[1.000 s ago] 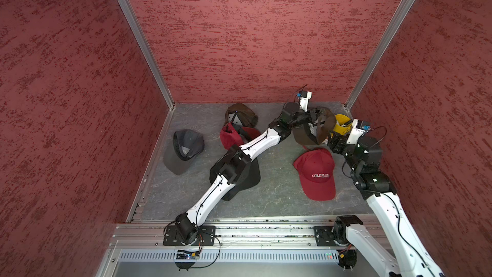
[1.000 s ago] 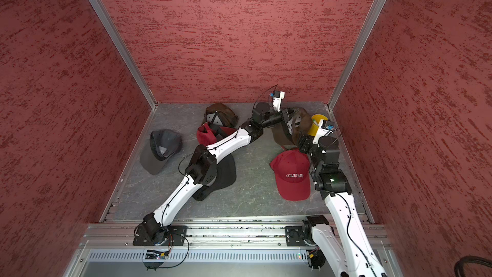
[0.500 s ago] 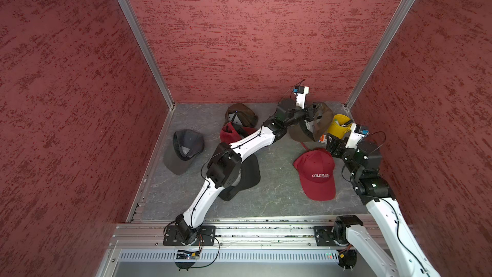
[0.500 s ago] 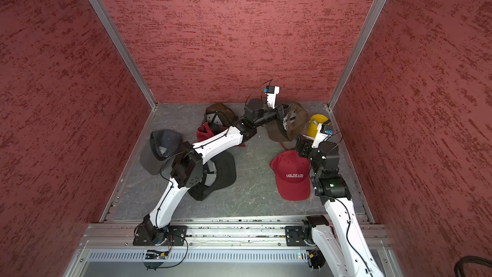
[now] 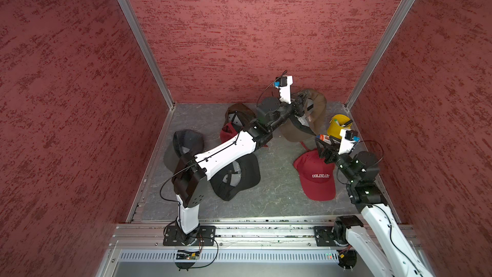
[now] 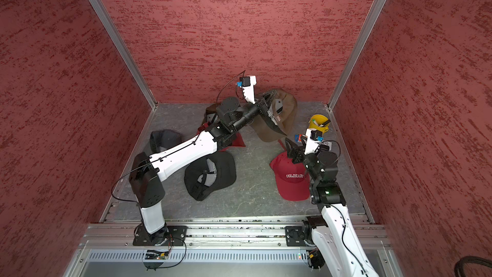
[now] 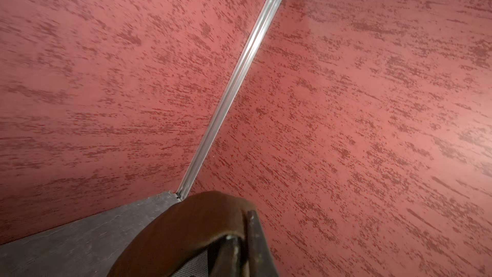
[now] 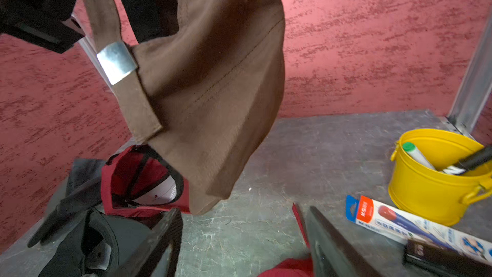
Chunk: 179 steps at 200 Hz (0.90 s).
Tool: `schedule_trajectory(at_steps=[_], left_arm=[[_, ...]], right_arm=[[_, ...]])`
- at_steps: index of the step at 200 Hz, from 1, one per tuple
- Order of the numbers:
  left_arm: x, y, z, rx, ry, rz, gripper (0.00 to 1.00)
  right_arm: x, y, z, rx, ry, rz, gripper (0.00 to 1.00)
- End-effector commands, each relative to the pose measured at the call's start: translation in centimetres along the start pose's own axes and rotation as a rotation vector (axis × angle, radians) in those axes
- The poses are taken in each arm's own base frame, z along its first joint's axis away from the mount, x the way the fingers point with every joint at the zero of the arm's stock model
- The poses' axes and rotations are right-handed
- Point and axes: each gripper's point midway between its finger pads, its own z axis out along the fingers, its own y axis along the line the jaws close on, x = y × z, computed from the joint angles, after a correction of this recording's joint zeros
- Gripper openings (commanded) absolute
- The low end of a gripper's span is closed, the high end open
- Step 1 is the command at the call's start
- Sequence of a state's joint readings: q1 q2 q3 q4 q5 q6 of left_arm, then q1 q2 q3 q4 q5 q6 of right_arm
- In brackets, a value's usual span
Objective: Open the adjustable buckle of the baseball cap
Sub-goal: Pick up the baseball cap from the center of the board.
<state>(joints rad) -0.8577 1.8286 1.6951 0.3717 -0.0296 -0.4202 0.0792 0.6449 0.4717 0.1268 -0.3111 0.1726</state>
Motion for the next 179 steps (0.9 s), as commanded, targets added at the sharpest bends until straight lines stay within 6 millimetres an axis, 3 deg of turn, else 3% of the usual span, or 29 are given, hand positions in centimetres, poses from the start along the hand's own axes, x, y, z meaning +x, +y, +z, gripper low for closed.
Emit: schedule_trajectory(at_steps=[1,68,124,157,179], left_arm=[[-1.8,0.5,-1.5,-0.125,-0.041,0.03,0.03],[-2.7,0.4,-4.7,-0.247,-0.079,0.005,0.03],[-3.0,0.2,-6.3,-0.257,-0.081,-0.026,0.03],[-3.2,0.1,-6.8,-0.253,-0.084,-0.057,0.03],[-3.1,-0.1,-6.9,-0.241,-0.078,-0.072,0.04]], right_arm=[[-3.2,3.0,-0.5,-0.133,-0.149,-0.123,0.73],[-2.5,7.4,-0.4,-0.245,-0.243,-0.258,0.73],[-3.0,7.7,0.0,-0.17,-0.328,-0.283,0.75],[-1.8,9.2,1.6,-0.183,-0.285,-0.32,0.75],[-1.6,8.5,3.0,-0.074,-0.271,-0.335,0.74]])
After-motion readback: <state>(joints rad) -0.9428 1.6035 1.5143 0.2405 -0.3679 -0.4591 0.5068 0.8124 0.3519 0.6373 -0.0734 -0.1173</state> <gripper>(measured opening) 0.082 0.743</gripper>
